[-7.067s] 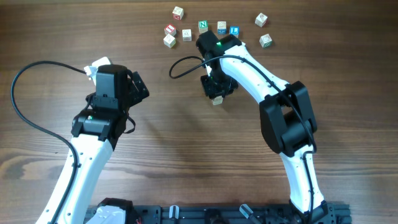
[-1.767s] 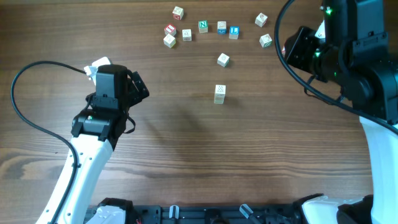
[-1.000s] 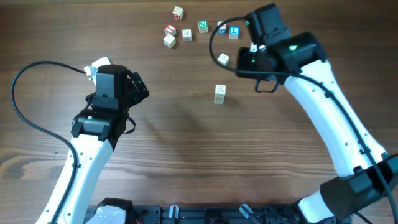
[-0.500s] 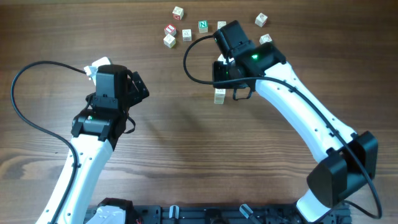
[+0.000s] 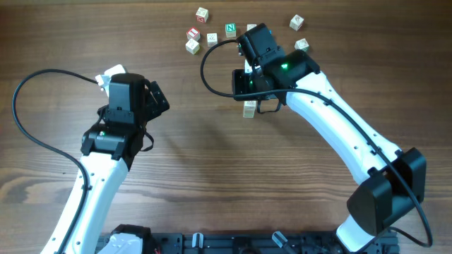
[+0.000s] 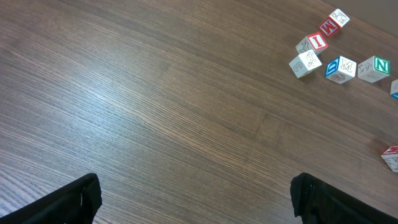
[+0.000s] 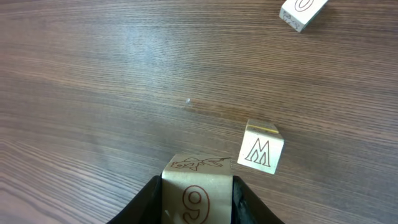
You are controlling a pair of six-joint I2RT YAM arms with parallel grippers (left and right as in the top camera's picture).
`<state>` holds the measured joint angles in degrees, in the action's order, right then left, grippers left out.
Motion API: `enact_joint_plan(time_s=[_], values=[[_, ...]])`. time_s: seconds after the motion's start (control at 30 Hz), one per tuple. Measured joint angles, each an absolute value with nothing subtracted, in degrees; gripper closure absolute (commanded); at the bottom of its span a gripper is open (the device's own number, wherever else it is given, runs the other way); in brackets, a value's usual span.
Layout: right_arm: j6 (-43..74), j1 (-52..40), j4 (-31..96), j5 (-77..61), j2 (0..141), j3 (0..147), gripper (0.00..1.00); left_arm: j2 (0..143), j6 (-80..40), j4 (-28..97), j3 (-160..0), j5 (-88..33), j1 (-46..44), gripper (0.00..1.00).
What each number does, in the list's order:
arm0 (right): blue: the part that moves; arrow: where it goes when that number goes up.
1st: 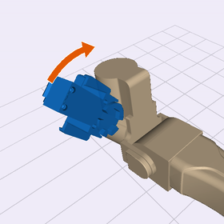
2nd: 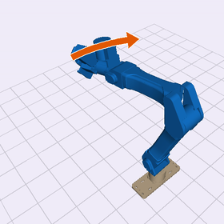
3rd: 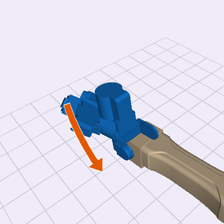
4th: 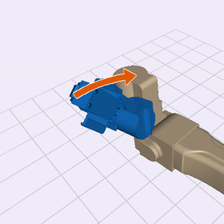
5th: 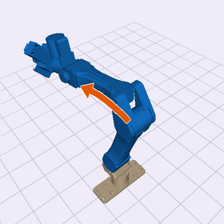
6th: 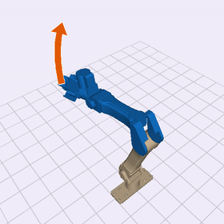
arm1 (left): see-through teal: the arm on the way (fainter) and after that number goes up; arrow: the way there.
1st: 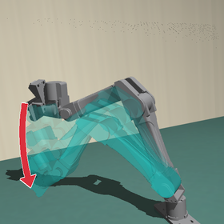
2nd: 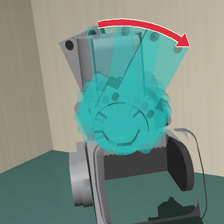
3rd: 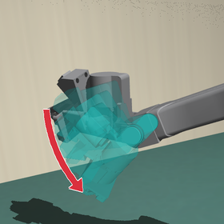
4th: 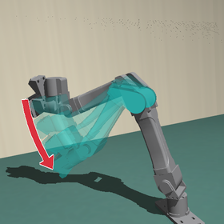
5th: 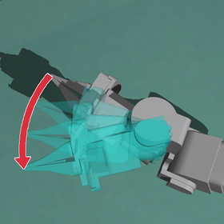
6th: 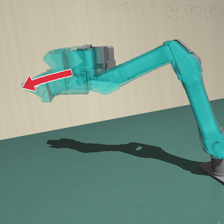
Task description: Form a tower
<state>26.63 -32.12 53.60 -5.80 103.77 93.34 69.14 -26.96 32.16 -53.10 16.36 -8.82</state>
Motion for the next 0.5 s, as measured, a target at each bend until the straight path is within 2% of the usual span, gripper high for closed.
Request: enact_joint_plan(time_s=[0.5], values=[[28.5, -32.1, 57.6, 0.8, 104.0, 93.3, 0.77, 69.1, -27.0, 32.1, -53.1, 16.4, -8.8, 0.00]])
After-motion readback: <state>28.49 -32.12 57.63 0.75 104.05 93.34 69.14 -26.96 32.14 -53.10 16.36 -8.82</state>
